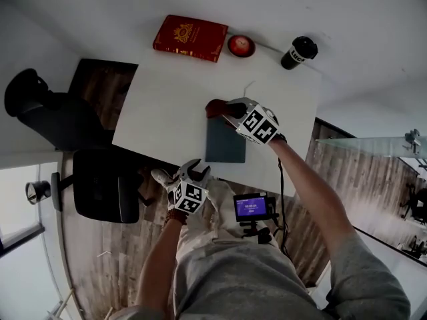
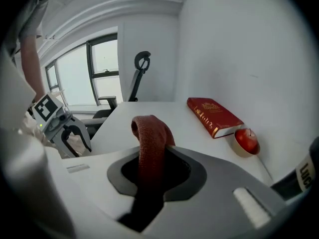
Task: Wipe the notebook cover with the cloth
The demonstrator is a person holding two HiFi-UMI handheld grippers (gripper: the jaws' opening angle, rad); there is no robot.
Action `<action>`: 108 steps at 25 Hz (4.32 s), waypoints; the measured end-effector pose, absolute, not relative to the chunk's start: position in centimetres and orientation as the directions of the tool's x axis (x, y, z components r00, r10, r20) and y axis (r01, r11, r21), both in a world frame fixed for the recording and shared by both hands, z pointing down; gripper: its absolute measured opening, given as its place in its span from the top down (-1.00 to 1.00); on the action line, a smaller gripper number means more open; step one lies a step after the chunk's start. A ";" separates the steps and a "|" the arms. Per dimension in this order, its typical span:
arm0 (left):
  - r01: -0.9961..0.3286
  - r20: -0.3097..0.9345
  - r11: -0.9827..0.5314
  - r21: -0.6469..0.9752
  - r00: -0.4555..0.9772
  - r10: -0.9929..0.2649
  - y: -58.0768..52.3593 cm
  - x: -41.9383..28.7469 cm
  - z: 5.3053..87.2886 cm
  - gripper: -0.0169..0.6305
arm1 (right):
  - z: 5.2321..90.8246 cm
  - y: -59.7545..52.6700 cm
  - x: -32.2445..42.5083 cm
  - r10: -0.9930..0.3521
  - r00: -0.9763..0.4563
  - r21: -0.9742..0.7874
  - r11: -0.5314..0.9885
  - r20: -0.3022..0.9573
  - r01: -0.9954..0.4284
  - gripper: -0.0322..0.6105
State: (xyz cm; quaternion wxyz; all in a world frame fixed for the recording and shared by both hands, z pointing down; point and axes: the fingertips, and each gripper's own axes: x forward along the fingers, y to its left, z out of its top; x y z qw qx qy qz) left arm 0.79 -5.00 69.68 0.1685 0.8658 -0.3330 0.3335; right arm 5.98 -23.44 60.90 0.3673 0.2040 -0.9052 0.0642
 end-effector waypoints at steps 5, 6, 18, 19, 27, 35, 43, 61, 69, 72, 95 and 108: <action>-0.668 0.693 -0.737 0.099 0.578 -0.431 -4.8 1.4 70.2 0.48 | 63.5 -25.1 5.0 -0.311 -0.615 0.009 0.896 0.725 -0.443 0.68; -0.673 0.694 -0.732 0.103 0.576 -0.432 -4.9 1.4 70.4 0.48 | 64.0 -25.3 4.8 -0.301 -0.611 0.003 0.898 0.732 -0.439 0.68; -0.682 0.687 -0.716 0.152 0.593 -0.419 -6.1 1.9 70.9 0.65 | 68.8 -24.8 3.4 -0.168 -0.552 -0.099 0.901 0.817 -0.422 0.69; -0.682 0.684 -0.713 0.160 0.598 -0.418 -6.2 1.8 71.0 0.65 | 68.9 -24.8 3.4 -0.163 -0.548 -0.101 0.902 0.821 -0.420 0.69; -0.692 0.671 -0.705 0.158 0.599 -0.437 -6.2 1.7 71.1 0.68 | 69.1 -24.2 3.2 -0.120 -0.552 -0.149 0.896 0.825 -0.418 0.69; -0.697 0.679 -0.693 0.187 0.601 -0.422 -6.2 1.7 71.0 0.67 | 69.1 -22.7 2.8 -0.159 -0.543 -0.094 0.908 0.825 -0.409 0.69; -0.701 0.675 -0.687 0.192 0.602 -0.427 -6.5 1.7 70.7 0.67 | 69.1 -19.1 2.1 -0.089 -0.573 -0.143 0.926 0.814 -0.348 0.69; -0.698 0.681 -0.690 0.193 0.601 -0.417 -6.4 1.7 70.9 0.67 | 68.9 -11.7 1.6 0.037 -0.585 -0.158 0.975 0.810 -0.158 0.69; -0.699 0.684 -0.691 0.183 0.596 -0.421 -6.3 1.8 71.0 0.67 | 69.0 -9.2 1.4 0.083 -0.597 -0.221 0.962 0.798 -0.162 0.69; -0.702 0.685 -0.688 0.184 0.594 -0.422 -6.3 1.8 71.0 0.67 | 69.0 -8.3 1.4 0.086 -0.607 -0.241 0.954 0.790 -0.179 0.69; -0.724 0.681 -0.661 0.198 0.587 -0.438 -6.3 1.8 70.8 0.67 | 62.0 -12.6 2.4 -0.067 -0.778 -0.354 0.864 0.624 -0.359 0.68; -0.724 0.670 -0.661 0.197 0.592 -0.448 -6.4 1.8 70.8 0.67 | 63.6 -27.1 8.7 -0.316 -0.577 -0.030 0.860 0.753 -0.510 0.68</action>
